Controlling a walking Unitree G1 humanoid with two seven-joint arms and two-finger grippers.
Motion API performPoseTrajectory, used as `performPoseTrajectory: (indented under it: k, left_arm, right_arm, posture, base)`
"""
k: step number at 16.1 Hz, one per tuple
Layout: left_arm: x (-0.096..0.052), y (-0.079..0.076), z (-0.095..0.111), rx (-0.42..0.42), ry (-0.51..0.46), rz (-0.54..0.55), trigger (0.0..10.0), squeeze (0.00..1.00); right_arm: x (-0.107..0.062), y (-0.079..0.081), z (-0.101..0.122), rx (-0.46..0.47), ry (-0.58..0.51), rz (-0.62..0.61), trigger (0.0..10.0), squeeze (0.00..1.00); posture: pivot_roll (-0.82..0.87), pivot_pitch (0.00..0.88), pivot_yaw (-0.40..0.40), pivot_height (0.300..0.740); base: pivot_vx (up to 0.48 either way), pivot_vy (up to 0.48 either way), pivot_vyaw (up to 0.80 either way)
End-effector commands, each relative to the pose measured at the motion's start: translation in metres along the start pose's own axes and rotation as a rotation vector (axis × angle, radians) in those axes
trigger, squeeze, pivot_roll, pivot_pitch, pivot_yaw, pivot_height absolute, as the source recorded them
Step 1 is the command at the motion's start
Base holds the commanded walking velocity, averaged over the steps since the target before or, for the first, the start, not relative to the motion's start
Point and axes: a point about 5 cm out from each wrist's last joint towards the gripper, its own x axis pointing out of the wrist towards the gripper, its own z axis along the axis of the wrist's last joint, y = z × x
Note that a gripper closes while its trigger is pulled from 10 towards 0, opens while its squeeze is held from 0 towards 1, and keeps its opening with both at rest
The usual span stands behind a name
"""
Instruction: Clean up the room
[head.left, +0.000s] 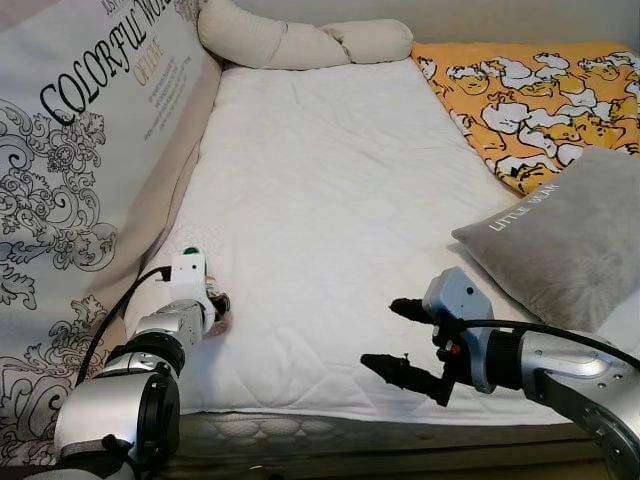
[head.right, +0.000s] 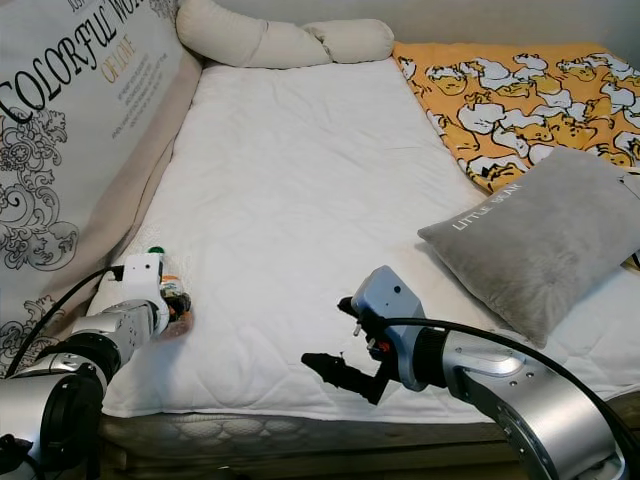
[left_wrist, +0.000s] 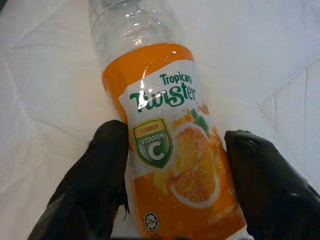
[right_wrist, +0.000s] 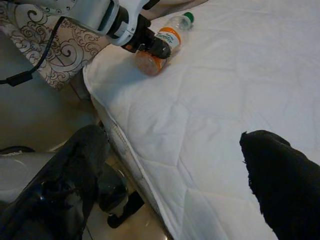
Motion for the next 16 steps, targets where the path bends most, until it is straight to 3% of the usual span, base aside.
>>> performPoseTrajectory:
  k: [1, 10, 13, 16]
  left_arm:
    - [0.001, -0.002, -0.020, 0.023, 0.082, -0.017, 0.0, 0.00]
    - [0.001, -0.007, -0.020, -0.002, 0.093, -0.069, 0.0, 0.00]
    - [0.000, -0.021, -0.006, -0.013, 0.026, -0.171, 0.0, 0.00]
    - [-0.001, -0.033, -0.006, 0.046, 0.000, -0.280, 0.0, 0.00]
  right_arm:
    - [0.001, -0.001, 0.001, -0.015, -0.003, -0.006, 10.0, 1.00]
    - [0.011, -0.011, 0.002, -0.052, -0.035, -0.061, 10.0, 1.00]
    - [0.011, -0.020, 0.000, -0.021, -0.107, -0.216, 10.0, 1.00]
    - [0.019, -0.024, -0.014, 0.071, -0.159, -0.374, 10.0, 1.00]
  posture:
    - [-0.32, 0.000, 0.042, 0.740]
    - [-0.27, 0.000, 0.058, 0.740]
    - [-0.24, 0.000, 0.063, 0.740]
    - [-0.19, 0.000, 0.062, 0.740]
  base:
    - [0.000, 0.000, 0.00]
    - [0.000, 0.000, 0.00]
    - [0.000, 0.000, 0.00]
    - [0.000, 0.000, 0.00]
